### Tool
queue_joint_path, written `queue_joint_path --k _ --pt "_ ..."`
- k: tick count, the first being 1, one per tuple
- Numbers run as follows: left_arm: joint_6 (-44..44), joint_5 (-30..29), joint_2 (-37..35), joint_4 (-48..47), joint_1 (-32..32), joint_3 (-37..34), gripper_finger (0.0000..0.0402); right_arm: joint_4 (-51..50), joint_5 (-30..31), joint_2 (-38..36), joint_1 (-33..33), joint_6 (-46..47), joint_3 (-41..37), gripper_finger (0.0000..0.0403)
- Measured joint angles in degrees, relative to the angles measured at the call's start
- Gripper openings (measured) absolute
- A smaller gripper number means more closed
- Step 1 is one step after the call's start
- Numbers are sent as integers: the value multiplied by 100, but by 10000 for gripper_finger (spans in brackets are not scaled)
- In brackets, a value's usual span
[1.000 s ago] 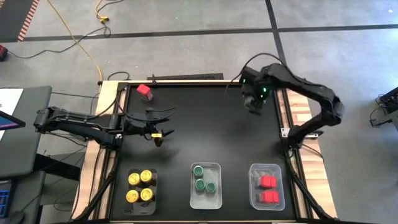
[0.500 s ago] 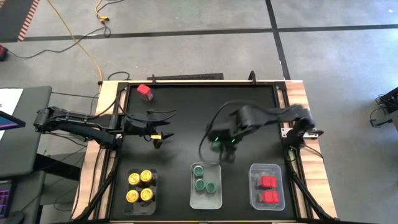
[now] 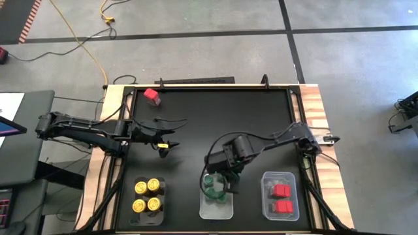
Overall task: Sort spices by type
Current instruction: Put the green seasoning bottle into the white bin
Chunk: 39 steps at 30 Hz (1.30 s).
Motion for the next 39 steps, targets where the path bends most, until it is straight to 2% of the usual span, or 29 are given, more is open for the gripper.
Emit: queue_joint_path --k 11,27,39 --pt "-36 0 0 -18 -2 0 297 35 -273 611 74 -89 -16 217" --pt "-116 0 -2 -41 -4 -2 297 62 -295 1238 -41 -393 -15 217" --pt "-116 0 -2 -102 -4 -2 297 238 -282 1266 -123 -450 -39 217"
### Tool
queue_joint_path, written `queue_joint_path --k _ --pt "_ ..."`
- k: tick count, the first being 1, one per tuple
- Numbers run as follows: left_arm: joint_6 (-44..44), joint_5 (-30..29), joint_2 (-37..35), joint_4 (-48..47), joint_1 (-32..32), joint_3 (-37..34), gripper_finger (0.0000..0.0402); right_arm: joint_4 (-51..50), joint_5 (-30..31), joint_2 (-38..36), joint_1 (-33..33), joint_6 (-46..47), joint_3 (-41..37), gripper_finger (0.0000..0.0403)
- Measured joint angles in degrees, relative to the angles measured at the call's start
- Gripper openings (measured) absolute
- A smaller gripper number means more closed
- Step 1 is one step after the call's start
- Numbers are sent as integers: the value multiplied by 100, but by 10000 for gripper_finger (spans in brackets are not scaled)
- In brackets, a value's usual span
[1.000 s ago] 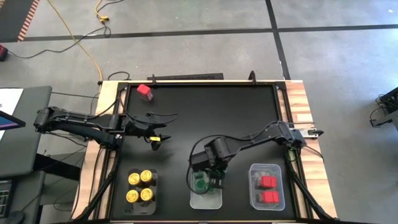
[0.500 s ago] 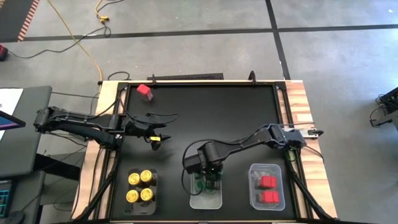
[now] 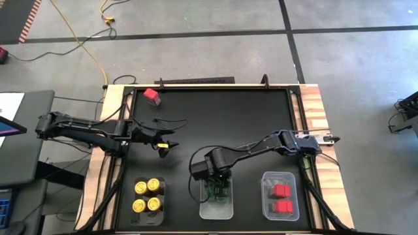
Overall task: Sort spices by type
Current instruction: Put the green seasoning bottle into the white bin
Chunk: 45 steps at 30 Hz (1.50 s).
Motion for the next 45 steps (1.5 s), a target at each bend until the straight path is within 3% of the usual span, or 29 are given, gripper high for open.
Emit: queue_joint_path --k 33,45 --pt "12 -4 0 -61 0 0 297 394 -13 -9 10 85 -268 255" --pt "20 -4 0 -61 -1 0 297 471 -11 -24 0 54 93 255"
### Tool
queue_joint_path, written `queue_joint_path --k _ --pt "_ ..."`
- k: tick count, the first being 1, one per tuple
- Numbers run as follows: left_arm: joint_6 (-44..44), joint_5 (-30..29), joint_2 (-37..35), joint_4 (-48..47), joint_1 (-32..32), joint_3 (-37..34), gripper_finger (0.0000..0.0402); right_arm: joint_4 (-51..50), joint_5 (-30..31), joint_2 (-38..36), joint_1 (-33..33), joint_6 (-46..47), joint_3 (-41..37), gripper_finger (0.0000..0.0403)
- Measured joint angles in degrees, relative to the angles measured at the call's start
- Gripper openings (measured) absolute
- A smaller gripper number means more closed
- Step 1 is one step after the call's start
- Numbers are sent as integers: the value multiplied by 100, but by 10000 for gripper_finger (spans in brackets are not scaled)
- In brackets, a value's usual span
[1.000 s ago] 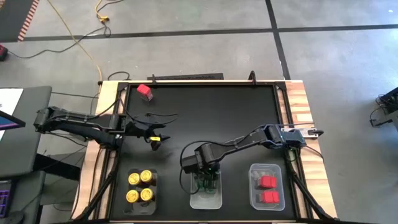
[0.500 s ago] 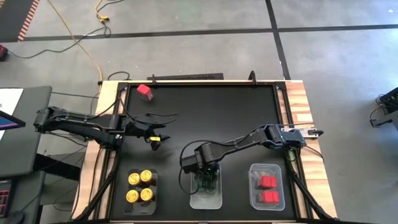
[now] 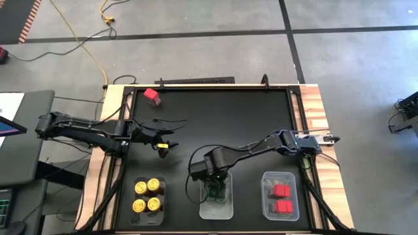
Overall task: Sort spices by type
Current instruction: Put the green seasoning bottle into the white bin
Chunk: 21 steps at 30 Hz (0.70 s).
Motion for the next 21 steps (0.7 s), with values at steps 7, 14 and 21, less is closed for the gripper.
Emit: queue_joint_path --k 7,14,21 --pt "-4 0 0 0 1 0 297 -70 4 0 -2 -34 -2 256" --pt "-7 0 0 0 1 0 297 -12 44 12 4 -251 -2 256" --pt "-13 0 0 0 1 0 297 -9 74 13 17 -106 -2 256"
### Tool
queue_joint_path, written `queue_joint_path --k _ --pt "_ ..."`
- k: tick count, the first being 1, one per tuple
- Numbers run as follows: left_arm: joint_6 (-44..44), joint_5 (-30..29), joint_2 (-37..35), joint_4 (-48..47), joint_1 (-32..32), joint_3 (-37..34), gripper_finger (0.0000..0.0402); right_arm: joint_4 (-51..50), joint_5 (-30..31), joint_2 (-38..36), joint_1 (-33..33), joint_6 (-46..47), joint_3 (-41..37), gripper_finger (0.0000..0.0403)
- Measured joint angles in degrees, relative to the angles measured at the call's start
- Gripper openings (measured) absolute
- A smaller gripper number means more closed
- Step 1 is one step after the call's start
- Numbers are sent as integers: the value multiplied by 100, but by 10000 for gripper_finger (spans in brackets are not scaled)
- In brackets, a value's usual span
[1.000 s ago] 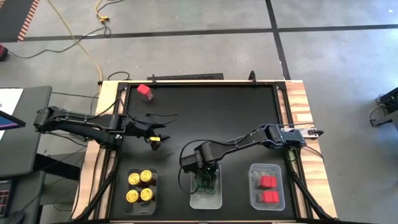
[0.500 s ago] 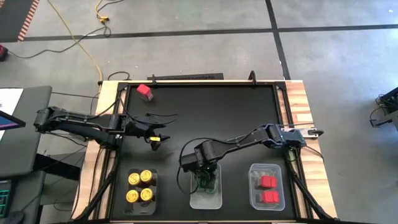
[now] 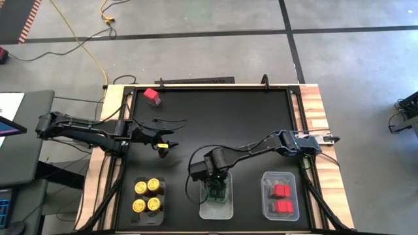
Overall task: Sort spices by type
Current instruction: Put the green seasoning bottle into the white bin
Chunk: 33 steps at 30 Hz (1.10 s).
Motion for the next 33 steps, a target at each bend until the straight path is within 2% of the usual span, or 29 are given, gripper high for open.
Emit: queue_joint_path --k 33 --pt "-2 0 2 2 -2 0 297 80 236 4 3 -303 -263 256"
